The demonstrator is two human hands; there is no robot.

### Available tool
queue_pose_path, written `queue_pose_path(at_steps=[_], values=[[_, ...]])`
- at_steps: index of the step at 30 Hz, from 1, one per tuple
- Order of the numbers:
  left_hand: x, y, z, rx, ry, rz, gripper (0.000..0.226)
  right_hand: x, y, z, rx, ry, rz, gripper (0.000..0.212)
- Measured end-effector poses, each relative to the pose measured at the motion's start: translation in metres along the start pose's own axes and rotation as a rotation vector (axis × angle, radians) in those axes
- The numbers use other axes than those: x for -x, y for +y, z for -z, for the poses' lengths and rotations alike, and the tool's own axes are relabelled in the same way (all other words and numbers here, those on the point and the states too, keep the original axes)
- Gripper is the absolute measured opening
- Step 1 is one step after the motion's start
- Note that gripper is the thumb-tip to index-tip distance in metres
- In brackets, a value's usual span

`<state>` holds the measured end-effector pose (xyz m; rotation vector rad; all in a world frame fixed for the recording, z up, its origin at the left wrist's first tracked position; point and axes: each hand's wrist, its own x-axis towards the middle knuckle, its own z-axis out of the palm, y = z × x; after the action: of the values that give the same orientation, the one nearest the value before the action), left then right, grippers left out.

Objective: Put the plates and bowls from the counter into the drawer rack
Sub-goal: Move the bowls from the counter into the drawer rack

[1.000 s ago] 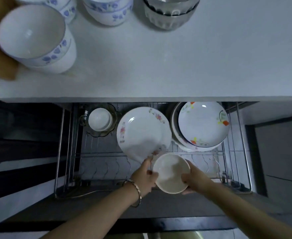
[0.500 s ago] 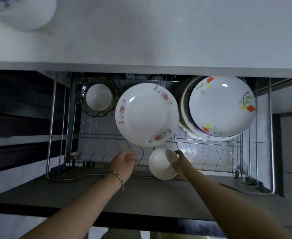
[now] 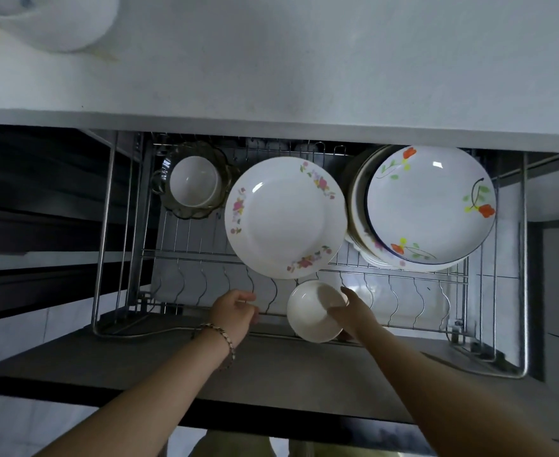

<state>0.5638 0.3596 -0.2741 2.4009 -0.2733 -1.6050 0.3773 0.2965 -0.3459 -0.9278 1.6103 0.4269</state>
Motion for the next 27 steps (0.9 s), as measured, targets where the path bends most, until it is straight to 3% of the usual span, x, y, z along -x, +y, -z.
queue_pose_path(at_steps=[5, 9, 12, 15, 19, 21, 24, 27], values=[[0.005, 0.018, 0.006, 0.053, -0.001, -0.023, 0.022, 0.025, -0.011, 0.013, 0.134, 0.002, -0.007, 0.073], [0.018, 0.044, 0.03, 0.103, 0.045, -0.141, 0.025, 0.066, -0.053, 0.026, 0.31, 0.076, 0.149, 0.058], [0.034, 0.073, 0.069, 0.247, 0.129, -0.265, 0.021, 0.104, -0.111, 0.04, 0.329, 0.041, 0.3, 0.042], [0.046, 0.108, 0.122, 0.39, 0.295, -0.378, 0.043, 0.146, -0.183, 0.05, 0.327, 0.018, 0.45, 0.038], [0.044, 0.15, 0.204, 0.559, 0.469, -0.428, 0.057, 0.185, -0.284, 0.042, 0.21, 0.109, 0.647, 0.041], [0.036, 0.166, 0.24, 0.646, 0.416, -0.397, 0.062, 0.199, -0.332, 0.029, 0.02, 0.074, 0.668, 0.053], [0.031, 0.193, 0.276, 0.763, 0.204, -0.355, 0.012, 0.211, -0.391, 0.003, -0.206, -0.033, 0.571, 0.071], [0.021, 0.208, 0.297, 0.705, 0.021, -0.339, 0.024, 0.202, -0.423, -0.018, -0.378, -0.047, 0.481, 0.06]])
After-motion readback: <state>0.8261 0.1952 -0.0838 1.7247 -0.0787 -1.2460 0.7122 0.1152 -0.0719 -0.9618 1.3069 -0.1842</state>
